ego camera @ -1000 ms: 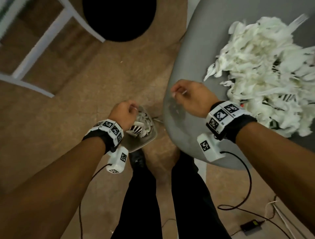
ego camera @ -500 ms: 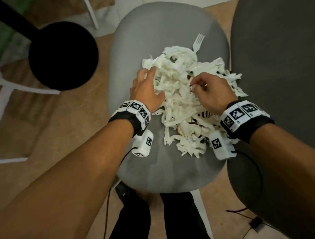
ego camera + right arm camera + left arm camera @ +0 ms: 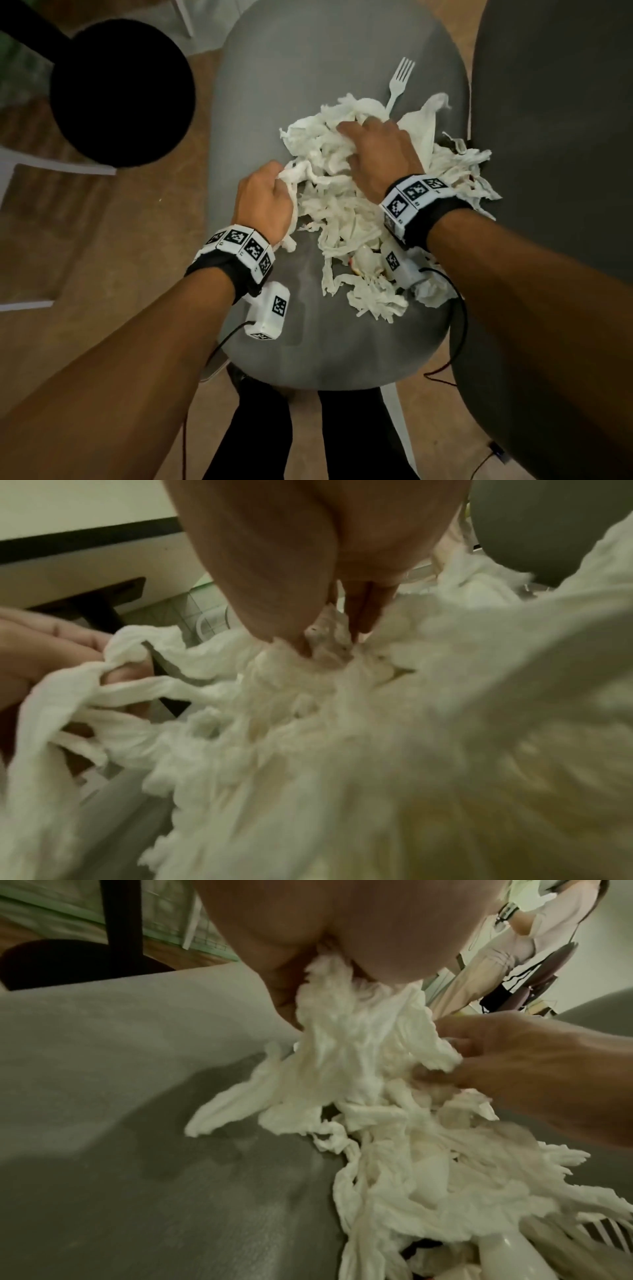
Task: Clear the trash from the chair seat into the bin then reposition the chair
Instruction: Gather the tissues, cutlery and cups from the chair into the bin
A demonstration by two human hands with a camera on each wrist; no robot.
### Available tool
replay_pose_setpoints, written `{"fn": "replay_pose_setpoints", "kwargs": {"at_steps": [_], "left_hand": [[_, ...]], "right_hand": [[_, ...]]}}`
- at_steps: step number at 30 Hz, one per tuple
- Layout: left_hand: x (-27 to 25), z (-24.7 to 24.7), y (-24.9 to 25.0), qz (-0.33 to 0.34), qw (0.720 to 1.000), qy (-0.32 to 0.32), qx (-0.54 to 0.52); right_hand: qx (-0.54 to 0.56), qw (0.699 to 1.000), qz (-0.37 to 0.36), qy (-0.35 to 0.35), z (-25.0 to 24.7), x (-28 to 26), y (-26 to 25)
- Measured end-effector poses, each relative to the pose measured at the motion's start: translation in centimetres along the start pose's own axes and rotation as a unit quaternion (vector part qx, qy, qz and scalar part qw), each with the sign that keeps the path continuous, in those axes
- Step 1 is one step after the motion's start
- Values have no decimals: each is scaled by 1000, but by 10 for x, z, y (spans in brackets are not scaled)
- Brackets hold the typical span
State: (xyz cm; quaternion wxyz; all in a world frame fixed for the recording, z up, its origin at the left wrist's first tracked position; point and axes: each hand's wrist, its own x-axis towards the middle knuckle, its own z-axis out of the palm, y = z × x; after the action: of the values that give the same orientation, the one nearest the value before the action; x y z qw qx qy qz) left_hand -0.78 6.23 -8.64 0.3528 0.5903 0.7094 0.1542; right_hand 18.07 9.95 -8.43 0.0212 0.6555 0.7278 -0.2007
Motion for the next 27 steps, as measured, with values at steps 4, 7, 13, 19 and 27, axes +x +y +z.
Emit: {"fn": "replay_pose_setpoints", "kwargs": {"at_steps": [4, 7, 13, 19, 27], "left_hand": [[-2, 16, 4, -24, 999, -37, 11], [-3, 34, 0, -23, 995, -92, 25], [-14, 29, -5, 5, 1000, -21, 7], [-24, 8, -10, -16, 998, 31, -44], [-52, 7, -20, 13, 999, 2, -40]], "right_hand": [[142, 988, 19, 50, -11, -3, 1], [207, 974, 62, 65, -14, -10, 4], [62, 996, 41, -50, -6, -27, 21], [73, 996, 23, -38, -2, -50, 13], [34, 998, 14, -52, -4, -64, -3]]}}
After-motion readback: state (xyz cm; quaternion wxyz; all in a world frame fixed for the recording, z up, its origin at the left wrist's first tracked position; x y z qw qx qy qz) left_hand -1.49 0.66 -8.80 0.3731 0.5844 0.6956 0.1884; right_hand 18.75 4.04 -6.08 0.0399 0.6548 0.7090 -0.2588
